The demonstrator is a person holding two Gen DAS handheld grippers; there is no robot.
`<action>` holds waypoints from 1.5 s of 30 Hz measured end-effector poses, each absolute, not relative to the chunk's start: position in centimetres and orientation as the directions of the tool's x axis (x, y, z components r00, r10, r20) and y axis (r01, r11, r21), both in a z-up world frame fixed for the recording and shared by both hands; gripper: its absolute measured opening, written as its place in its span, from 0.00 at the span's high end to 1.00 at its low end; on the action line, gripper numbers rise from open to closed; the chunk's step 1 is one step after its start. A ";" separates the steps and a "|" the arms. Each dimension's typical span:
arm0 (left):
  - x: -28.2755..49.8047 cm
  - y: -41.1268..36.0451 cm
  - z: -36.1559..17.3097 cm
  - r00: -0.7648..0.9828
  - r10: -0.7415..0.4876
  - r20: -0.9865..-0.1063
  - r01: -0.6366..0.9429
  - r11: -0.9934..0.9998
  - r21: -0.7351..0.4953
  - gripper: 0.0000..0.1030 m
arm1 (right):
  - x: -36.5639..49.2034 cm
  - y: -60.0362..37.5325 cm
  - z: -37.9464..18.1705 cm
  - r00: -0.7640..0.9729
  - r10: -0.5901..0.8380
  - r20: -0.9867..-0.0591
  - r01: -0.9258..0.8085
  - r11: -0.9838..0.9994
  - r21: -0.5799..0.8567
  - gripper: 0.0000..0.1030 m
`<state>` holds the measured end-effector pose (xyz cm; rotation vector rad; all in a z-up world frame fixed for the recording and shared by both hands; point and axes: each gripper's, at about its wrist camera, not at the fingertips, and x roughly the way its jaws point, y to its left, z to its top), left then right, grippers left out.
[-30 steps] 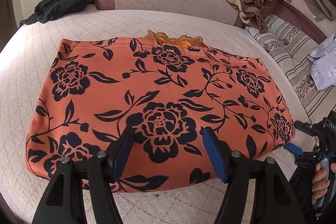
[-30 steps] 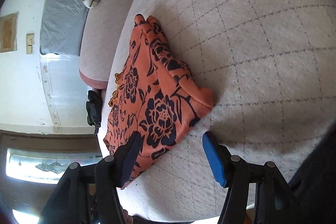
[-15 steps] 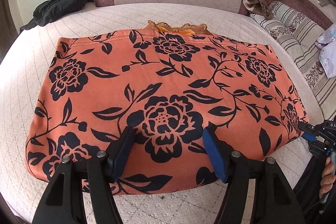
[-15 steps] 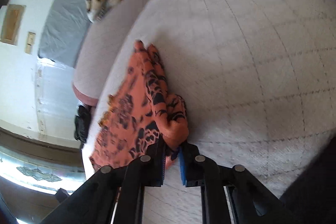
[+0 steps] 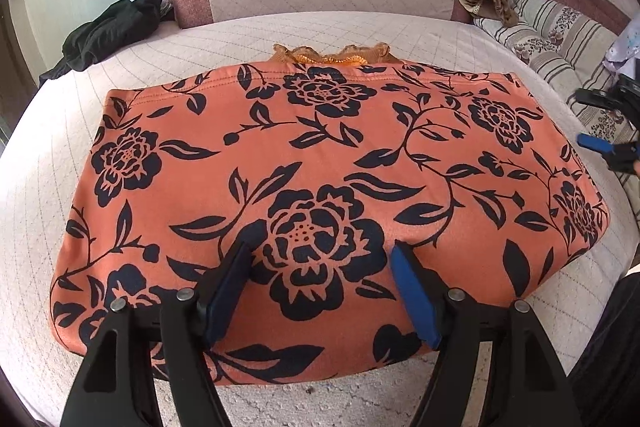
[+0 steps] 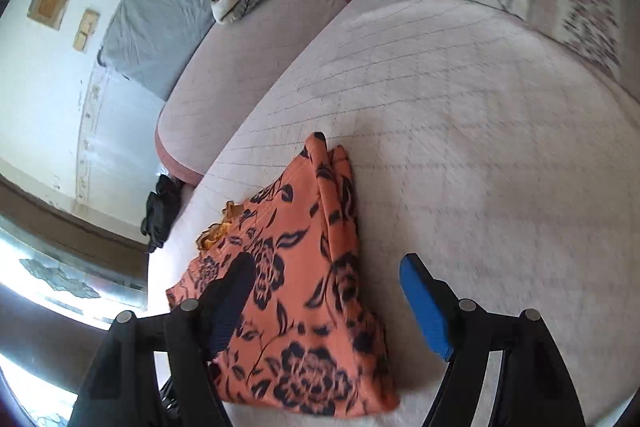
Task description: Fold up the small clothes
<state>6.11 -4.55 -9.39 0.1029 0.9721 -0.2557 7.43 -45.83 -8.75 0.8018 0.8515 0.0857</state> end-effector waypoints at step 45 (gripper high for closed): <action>3.7 16.2 -7.2 0.541 -0.281 -0.792 -0.178 0.883 -0.435 0.45 | 10.9 -36.6 -12.0 0.479 0.463 -0.746 0.125 0.805 0.580 0.72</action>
